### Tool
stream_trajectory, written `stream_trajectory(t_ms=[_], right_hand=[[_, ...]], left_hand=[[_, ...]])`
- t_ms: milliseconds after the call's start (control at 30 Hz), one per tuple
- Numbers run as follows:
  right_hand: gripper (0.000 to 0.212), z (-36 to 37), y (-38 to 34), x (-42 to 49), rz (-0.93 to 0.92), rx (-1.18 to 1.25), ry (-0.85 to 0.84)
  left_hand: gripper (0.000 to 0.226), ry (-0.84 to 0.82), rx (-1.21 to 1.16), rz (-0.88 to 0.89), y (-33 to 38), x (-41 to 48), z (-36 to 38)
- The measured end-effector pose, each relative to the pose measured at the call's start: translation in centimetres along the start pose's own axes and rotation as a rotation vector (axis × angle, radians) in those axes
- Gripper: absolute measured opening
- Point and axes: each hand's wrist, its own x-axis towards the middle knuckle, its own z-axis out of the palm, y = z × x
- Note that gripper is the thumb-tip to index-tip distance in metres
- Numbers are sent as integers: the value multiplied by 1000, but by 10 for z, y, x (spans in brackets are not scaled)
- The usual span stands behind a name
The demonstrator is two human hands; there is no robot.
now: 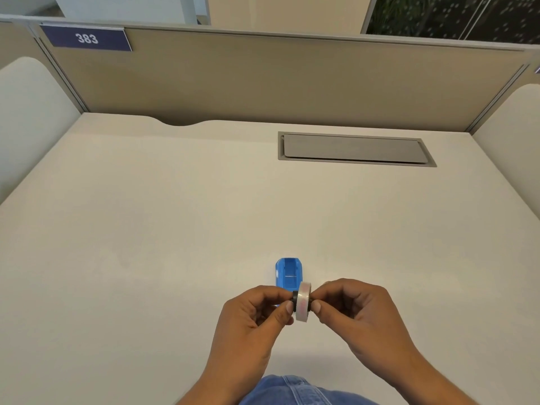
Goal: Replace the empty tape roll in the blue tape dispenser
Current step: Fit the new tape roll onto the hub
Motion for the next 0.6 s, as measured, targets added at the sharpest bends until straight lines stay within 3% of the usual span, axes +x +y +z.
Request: stream_trajectory(t_ms=[600], right_hand=[[16, 0, 22, 25, 13, -129, 7]], left_hand=[[12, 73, 228, 80, -15, 23, 5]])
